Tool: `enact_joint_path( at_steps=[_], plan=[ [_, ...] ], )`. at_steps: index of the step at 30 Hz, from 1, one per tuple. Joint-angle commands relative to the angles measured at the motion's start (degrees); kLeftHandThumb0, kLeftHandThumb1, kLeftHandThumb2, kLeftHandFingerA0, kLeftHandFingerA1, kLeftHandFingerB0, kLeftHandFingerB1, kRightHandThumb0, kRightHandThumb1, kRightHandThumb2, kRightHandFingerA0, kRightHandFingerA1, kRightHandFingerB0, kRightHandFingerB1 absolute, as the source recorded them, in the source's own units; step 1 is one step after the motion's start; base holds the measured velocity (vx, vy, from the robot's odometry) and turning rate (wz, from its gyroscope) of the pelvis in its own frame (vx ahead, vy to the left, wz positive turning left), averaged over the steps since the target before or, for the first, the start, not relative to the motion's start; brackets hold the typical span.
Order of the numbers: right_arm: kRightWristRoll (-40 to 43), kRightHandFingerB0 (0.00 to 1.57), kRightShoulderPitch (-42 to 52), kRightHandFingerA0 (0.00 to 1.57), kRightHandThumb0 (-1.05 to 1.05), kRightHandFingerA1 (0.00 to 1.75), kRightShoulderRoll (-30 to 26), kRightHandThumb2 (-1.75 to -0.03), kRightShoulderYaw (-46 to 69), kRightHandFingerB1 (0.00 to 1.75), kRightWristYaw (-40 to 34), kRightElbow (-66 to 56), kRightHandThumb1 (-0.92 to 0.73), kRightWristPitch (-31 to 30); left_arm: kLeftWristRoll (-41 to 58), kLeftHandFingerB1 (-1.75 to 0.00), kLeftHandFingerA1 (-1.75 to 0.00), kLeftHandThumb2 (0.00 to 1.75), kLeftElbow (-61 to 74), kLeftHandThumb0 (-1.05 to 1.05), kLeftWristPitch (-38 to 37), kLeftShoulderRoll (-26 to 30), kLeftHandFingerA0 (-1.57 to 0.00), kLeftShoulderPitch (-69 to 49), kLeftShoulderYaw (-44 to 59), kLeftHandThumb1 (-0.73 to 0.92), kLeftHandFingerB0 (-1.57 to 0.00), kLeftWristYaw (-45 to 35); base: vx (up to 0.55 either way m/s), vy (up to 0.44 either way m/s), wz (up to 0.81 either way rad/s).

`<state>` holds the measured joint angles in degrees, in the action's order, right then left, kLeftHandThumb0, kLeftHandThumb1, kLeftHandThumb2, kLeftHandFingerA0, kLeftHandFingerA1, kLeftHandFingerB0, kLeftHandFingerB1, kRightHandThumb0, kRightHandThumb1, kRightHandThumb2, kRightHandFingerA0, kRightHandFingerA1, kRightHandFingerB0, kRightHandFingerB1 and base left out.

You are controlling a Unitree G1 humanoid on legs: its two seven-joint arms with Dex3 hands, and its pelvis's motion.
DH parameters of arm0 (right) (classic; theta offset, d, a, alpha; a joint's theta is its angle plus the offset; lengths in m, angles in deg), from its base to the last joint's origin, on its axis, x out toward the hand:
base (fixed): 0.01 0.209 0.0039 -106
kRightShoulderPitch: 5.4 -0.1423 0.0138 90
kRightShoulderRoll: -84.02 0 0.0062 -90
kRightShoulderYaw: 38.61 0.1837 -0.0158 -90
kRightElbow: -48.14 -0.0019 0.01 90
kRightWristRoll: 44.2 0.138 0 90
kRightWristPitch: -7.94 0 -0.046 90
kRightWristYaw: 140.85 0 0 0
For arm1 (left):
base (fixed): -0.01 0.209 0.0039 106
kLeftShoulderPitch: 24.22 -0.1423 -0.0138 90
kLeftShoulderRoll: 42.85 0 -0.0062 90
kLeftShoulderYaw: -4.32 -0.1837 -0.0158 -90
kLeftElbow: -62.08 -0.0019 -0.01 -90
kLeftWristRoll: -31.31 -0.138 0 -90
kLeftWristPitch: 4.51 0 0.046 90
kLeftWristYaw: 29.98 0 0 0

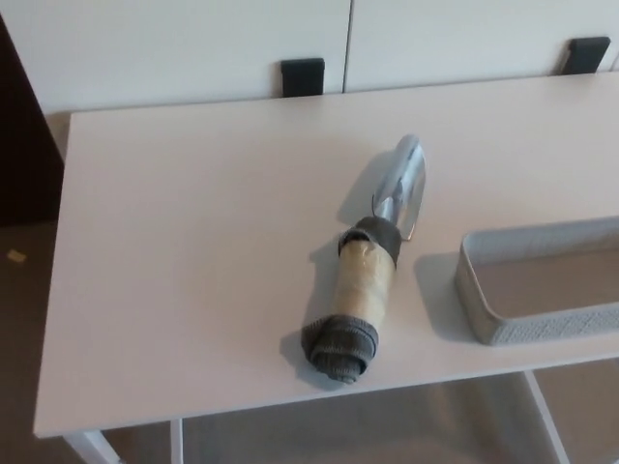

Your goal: The robot walks towards a desk on which a shovel is kept on the left hand side and a container is kept on the right hand side. The robot picks up the shovel using its left hand and places it in the container.

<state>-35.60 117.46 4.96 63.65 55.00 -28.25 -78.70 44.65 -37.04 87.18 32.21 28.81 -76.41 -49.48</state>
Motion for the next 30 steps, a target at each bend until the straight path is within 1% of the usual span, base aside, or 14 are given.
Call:
enact_joint_path(
  at_steps=[1, 3, 5, 6, 7, 10, 12, 13, 14, 16, 18, 21, 27, 30],
  plan=[
    [0.80, 0.58, -0.25, 0.88, -0.47, 0.68, -0.47, -0.74, 0.48, 0.58, 0.23, 0.25, -0.32, 1.67, -0.95, -0.35, -0.40, 0.58, 0.07, -0.22, -2.69, 1.09, -0.49, 0.11, -0.02, 0.61, -0.38, 0.32, 0.04, -0.110, 0.07],
    [0.27, 0.59, -0.89, 0.89, -0.48, 0.67, -0.69, -0.75, 0.35, 0.58, 0.51, 1.86, -0.33, 3.82, -0.29, -0.35, -0.40, 0.58, 0.86, -0.21, -1.54, 1.46, -0.48, 0.13, 0.18, 0.61, -0.38, 0.20, 0.03, -0.148, 0.11],
    [0.82, 0.57, -0.59, 0.88, -0.46, 0.68, -0.32, -0.75, 0.39, 0.58, -0.09, -0.09, -0.33, 1.26, 0.01, -0.35, -0.40, 0.58, 0.73, -0.20, -1.44, 1.92, -0.48, 0.47, 0.39, 0.60, -0.38, -0.20, 0.07, -0.206, 0.16],
    [0.59, 0.61, -0.42, 0.90, -0.51, 0.66, -0.33, -0.74, 0.23, 0.57, -0.09, -0.53, -0.34, 1.61, 0.07, -0.35, -0.40, 0.58, 0.91, -0.20, -1.37, 2.10, -0.48, 0.48, 0.49, 0.60, -0.37, -0.26, 0.09, -0.284, 0.16],
    [0.13, 0.61, -0.37, 0.90, -0.52, 0.66, -0.36, -0.75, 0.04, 0.57, -0.29, -0.55, -0.34, 1.98, -0.04, -0.35, -0.40, 0.57, 0.61, -0.20, -1.70, 2.26, -0.49, 0.61, 0.56, 0.60, -0.38, -0.34, 0.05, -0.176, -0.05],
    [-0.27, 0.58, -0.01, 0.87, -0.48, 0.67, -0.44, -0.77, -0.31, 0.58, -0.56, -1.45, -0.34, 1.24, -0.26, -0.35, -0.40, 0.57, 0.49, -0.20, -2.10, 2.51, -0.50, 0.45, 0.65, 0.60, -0.38, -0.34, 0.00, 0.000, 0.00],
    [-0.36, 0.59, -0.67, 0.87, -0.47, 0.67, -0.53, -0.76, -0.19, 0.57, -0.49, 0.40, -0.34, 2.36, -0.12, -0.35, -0.40, 0.57, 0.33, -0.19, -1.73, 2.65, -0.49, 0.59, 0.68, 0.60, -0.38, -0.45, 0.00, 0.000, 0.00],
    [-0.41, 0.59, -0.70, 0.87, -0.47, 0.67, -0.56, -0.76, -0.20, 0.57, -0.50, 0.51, -0.34, 2.45, -0.09, -0.35, -0.40, 0.57, 0.36, -0.19, -1.67, 2.64, -0.49, 0.58, 0.68, 0.60, -0.38, -0.45, -0.07, 0.091, -0.05],
    [0.07, 0.63, -0.16, 0.91, -0.51, 0.66, -0.40, -0.75, -0.25, 0.58, -0.14, -0.89, -0.35, 2.12, -0.05, -0.35, -0.40, 0.57, 0.23, -0.19, -1.67, 2.64, -0.49, 0.72, 0.71, 0.59, -0.38, -0.48, -0.02, 0.136, -0.04],
    [0.41, 0.64, -0.46, 0.91, -0.50, 0.65, -0.24, -0.74, -0.10, 0.58, -0.25, -0.75, -0.34, 1.76, -0.08, -0.35, -0.40, 0.57, 0.24, -0.20, -1.57, 2.67, -0.49, 0.88, 0.72, 0.59, -0.38, -0.46, 0.01, 0.172, -0.07],
    [0.26, 0.60, -0.91, 0.89, -0.47, 0.67, -0.23, -0.74, -0.02, 0.57, -0.47, 0.00, -0.33, 1.55, 0.17, -0.35, -0.40, 0.57, 0.38, -0.20, -1.28, 2.69, -0.49, 0.85, 0.78, 0.59, -0.39, -0.67, 0.03, 0.382, 0.00],
    [0.50, 0.58, -0.20, 0.88, -0.46, 0.67, -0.25, -0.76, -0.07, 0.57, 0.16, -0.46, -0.33, 2.16, 0.33, -0.35, -0.40, 0.57, 0.91, -0.19, -0.94, 2.71, -0.49, 0.53, 0.65, 0.59, -0.39, -0.65, 0.02, 0.366, -0.05],
    [0.86, 0.59, -0.88, 0.89, -0.47, 0.67, -0.28, -0.75, 0.20, 0.58, 0.57, 0.91, -0.33, 2.90, -0.27, -0.36, -0.40, 0.57, 0.76, -0.20, -1.83, 2.76, -0.50, 0.72, 0.28, 0.59, -0.41, -0.21, 0.09, 0.019, 0.00],
    [0.55, 0.61, -0.78, 0.91, -0.51, 0.65, -0.22, -0.74, -0.02, 0.57, -0.02, 0.06, -0.34, 2.02, 0.00, -0.36, -0.40, 0.57, 1.51, -0.21, -1.16, 2.66, -0.49, 0.48, 0.33, 0.58, -0.41, 0.00, 0.11, -0.147, 0.19]
  ],
)
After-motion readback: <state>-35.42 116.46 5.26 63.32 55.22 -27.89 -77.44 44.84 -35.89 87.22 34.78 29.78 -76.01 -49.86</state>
